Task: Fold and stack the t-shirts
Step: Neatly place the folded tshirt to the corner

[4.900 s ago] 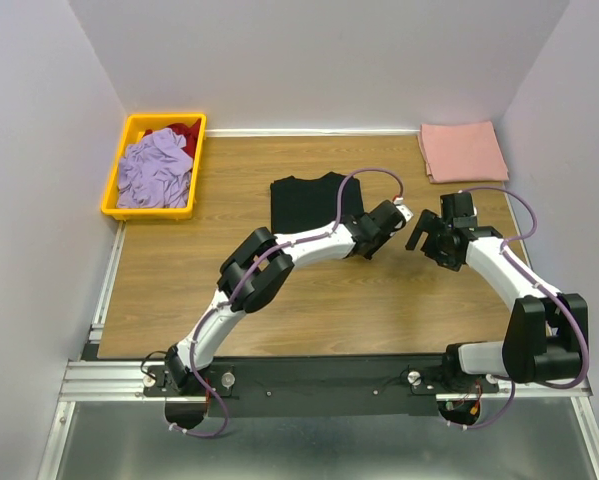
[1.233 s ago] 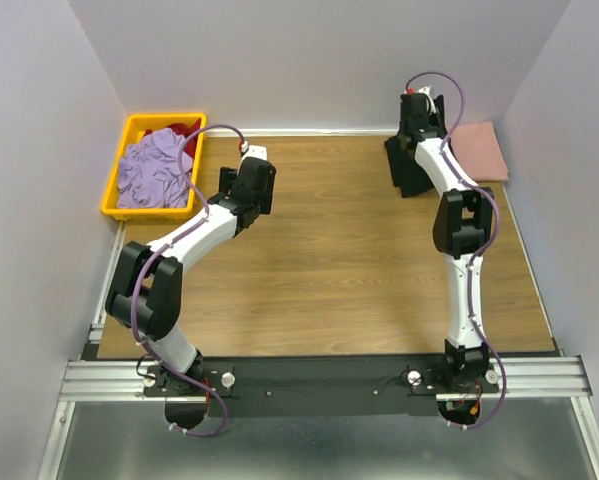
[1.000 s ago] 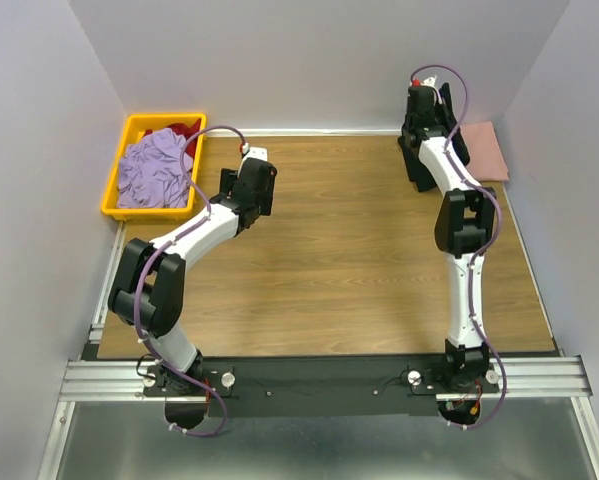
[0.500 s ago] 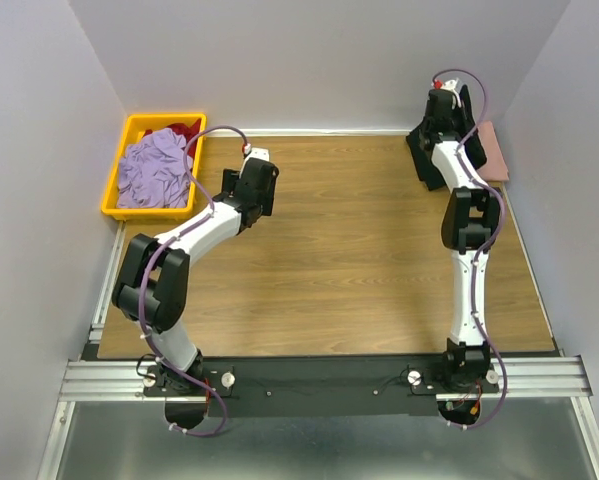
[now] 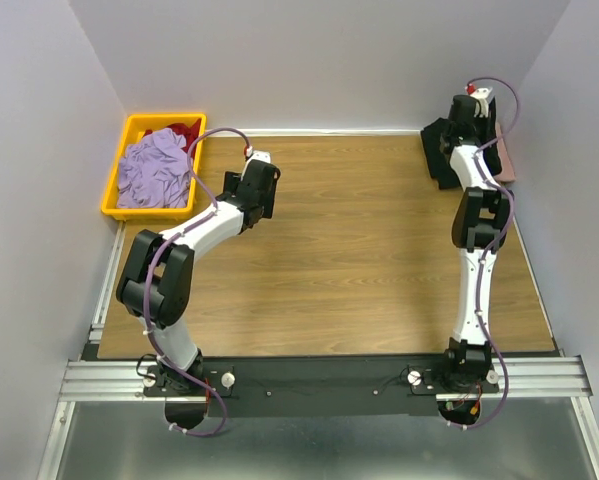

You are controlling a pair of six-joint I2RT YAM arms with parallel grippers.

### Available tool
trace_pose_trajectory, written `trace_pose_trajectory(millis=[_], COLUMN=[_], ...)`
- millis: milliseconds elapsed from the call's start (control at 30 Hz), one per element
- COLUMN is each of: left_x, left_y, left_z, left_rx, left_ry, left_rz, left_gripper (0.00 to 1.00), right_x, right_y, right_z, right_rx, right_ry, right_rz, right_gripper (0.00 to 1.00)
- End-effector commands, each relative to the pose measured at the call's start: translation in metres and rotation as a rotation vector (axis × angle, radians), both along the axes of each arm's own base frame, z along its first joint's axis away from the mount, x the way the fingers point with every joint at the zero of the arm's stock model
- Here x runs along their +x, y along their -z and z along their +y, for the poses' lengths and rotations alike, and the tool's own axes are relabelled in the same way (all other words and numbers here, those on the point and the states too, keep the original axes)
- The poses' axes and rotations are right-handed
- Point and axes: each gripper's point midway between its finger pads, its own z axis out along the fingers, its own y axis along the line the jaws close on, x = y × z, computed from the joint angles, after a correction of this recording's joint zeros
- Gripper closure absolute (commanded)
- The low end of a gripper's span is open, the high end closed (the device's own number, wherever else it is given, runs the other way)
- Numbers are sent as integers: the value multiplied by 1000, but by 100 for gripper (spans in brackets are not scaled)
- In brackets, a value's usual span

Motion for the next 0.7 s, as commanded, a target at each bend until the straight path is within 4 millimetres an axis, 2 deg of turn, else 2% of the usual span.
trace_pose_trajectory(millis=[0,133,233,333,400,433,467,500,533,600,633,667], left_x=[4,4,4,3,3,4,3,4,3,3,3,3], left_y=[-4,-1,0,0,0,-3,-4,-6,-9,-13,-19,-22], left_z=[-2,-3,-4,-6,-5,-6,-6,-6,-6,-6,-7,-6], left_rx=[0,7,12,14,19,18,20,17,15,14,11,9], left_ry=[-9,-5,-2,3,3,0,0,0,2,0,2,-1], left_rz=[-7,0,1,3,3,-4,-6,-11,-15,-24,-37,-44], left_gripper=[14,14,15,15,15,15,15,15,15,15,14,15], right_x=[11,13,9,5,-5,-9,-13,-16,-21,-26,-30,-35], right_y=[-2,1,2,-5,-15,-29,-33,-39,-63,-82,-81,-110], right_z=[-13,-19,-28,-34,-40,-41,-41,-42,-40,-34,-30,-20], right_rx=[40,41,49,46,26,21,18,18,18,32,38,46], right_ry=[23,37,64,94,150,164,175,181,181,164,152,124], right_rz=[-139,-153,-174,-197,-212,-234,-236,-241,-282,-312,-295,-337], right_gripper=[91,90,73,51,30,26,18,15,13,11,10,8])
